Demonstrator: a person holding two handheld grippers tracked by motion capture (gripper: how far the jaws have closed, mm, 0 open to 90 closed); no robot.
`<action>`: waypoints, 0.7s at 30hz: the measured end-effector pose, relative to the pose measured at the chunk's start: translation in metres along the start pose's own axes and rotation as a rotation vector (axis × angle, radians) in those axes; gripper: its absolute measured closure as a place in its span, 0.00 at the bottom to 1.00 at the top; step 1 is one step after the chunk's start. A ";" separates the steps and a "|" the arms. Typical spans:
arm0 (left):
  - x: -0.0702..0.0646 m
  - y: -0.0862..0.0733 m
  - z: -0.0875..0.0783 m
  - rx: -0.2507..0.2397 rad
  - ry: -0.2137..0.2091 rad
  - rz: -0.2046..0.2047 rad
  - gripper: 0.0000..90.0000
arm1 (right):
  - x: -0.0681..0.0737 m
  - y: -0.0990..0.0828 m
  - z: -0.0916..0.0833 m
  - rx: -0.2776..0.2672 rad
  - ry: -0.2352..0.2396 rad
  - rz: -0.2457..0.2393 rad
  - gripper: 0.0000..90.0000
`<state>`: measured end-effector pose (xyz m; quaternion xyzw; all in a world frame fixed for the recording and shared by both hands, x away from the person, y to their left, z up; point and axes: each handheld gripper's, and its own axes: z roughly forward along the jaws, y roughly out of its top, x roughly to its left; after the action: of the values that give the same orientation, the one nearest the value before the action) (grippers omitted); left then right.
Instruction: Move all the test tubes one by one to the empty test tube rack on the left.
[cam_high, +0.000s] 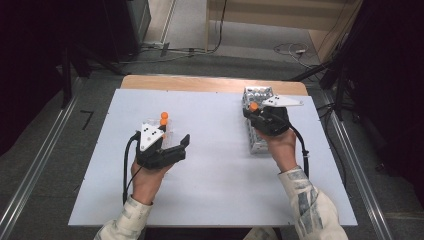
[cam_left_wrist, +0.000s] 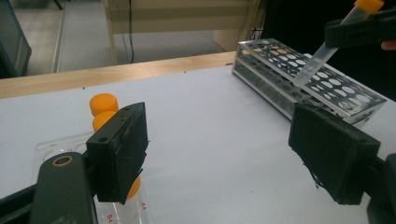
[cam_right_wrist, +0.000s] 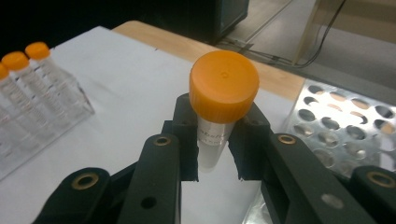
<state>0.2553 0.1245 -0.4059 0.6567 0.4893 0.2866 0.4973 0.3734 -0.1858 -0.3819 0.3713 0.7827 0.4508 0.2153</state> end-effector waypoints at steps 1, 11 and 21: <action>0.000 0.000 0.000 0.000 0.000 0.001 0.22 | 0.003 -0.003 0.002 0.005 0.007 -0.002 0.80; -0.005 -0.001 0.001 0.005 -0.019 0.012 0.22 | 0.025 -0.019 0.005 0.022 0.084 -0.034 0.80; -0.018 -0.001 0.003 0.014 -0.066 0.039 0.22 | 0.057 -0.033 0.015 0.069 0.172 -0.098 0.80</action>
<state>0.2506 0.1069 -0.4059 0.6786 0.4617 0.2710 0.5029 0.3349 -0.1433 -0.4181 0.2997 0.8306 0.4426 0.1561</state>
